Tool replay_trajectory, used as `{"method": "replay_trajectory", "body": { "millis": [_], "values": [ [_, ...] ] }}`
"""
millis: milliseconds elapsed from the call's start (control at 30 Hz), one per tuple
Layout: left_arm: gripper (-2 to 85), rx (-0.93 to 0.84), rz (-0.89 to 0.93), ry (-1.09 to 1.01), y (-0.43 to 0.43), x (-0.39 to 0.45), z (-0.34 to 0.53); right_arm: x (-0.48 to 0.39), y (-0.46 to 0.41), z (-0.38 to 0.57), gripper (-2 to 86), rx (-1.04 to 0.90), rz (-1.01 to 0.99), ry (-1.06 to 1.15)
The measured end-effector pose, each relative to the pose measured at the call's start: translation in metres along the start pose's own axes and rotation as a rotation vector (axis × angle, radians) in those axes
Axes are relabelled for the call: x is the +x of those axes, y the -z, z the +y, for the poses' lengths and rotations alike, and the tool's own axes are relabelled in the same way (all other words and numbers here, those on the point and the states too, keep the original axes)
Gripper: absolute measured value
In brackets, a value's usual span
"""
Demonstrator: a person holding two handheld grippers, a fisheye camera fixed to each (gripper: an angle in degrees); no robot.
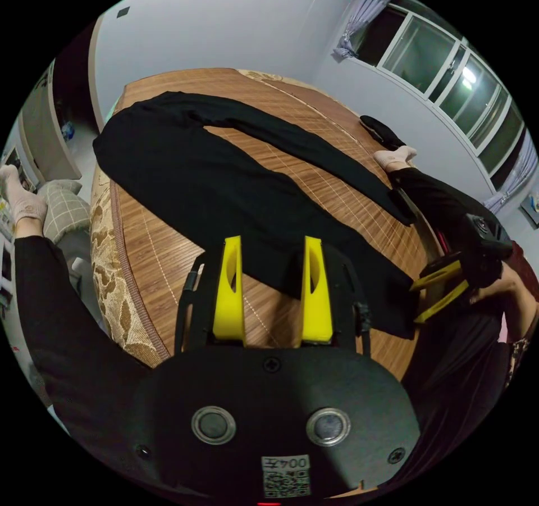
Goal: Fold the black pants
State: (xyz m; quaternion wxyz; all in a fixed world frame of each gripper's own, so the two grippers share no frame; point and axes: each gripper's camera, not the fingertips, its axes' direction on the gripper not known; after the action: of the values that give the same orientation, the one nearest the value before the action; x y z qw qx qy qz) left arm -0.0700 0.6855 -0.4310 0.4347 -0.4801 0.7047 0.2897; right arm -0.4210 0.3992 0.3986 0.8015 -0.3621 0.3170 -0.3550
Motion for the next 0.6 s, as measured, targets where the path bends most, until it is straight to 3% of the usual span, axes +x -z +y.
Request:
{"method": "replay_trajectory", "body": {
  "millis": [233, 400, 600],
  "values": [
    [14.5, -0.029, -0.009, -0.033, -0.002, 0.010, 0.006, 0.019, 0.039, 0.001, 12.9, 0.109, 0.018, 0.002],
    [14.4, -0.068, -0.032, -0.083, -0.008, 0.023, 0.010, 0.125, 0.101, 0.023, 8.2, 0.231, 0.279, -0.261],
    [13.9, -0.069, -0.048, -0.081, -0.009, 0.028, 0.014, 0.190, 0.096, 0.001, 5.9, 0.203, 0.214, -0.295]
  ]
}}
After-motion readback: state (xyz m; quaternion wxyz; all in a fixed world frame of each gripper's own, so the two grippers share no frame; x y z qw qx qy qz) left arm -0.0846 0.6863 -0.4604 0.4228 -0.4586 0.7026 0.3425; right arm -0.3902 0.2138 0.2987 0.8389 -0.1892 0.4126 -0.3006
